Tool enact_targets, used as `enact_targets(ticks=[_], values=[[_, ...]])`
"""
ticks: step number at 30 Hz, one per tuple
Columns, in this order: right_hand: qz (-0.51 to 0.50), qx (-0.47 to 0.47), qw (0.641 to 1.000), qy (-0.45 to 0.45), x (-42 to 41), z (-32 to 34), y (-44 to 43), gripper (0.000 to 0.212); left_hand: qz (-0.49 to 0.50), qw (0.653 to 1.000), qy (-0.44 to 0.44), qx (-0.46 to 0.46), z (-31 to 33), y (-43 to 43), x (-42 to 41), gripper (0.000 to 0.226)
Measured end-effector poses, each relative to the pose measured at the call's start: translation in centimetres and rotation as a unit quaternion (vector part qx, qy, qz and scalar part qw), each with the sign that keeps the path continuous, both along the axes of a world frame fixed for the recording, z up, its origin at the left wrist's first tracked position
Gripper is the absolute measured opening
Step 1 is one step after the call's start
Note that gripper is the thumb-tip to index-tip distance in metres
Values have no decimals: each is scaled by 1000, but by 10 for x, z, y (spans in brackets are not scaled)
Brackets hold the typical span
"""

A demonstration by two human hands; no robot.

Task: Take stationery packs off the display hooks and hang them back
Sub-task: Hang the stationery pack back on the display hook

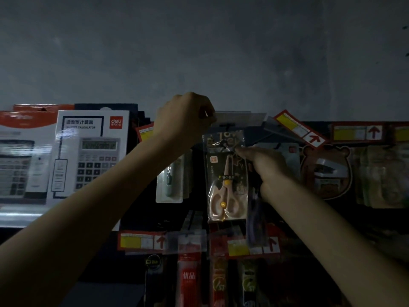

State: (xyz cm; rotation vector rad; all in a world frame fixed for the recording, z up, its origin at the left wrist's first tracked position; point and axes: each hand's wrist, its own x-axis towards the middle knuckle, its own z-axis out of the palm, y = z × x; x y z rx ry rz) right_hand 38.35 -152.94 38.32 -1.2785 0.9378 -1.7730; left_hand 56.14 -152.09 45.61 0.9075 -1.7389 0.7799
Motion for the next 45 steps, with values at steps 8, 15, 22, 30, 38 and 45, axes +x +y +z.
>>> enact_targets(ticks=[8,15,22,30,38,45], values=[[-3,23,1000,-15,0,-2,-1,24,-17,999,28,-4,-8,3,0,15],[-20,9,1000,-15,2,0,1,13,-35,999,37,-10,-23,4,2,13],[-49,16,999,4,5,5,1,18,-77,993,84,25,-34,5,1,17],[-68,1,997,36,5,0,4,21,-65,984,140,87,-69,-1,-2,14],[-53,31,998,26,2,2,-1,20,62,997,-1,-56,-62,2,-7,58],[-59,38,998,7,-2,0,-15,32,113,970,-183,-112,-31,10,-5,32]])
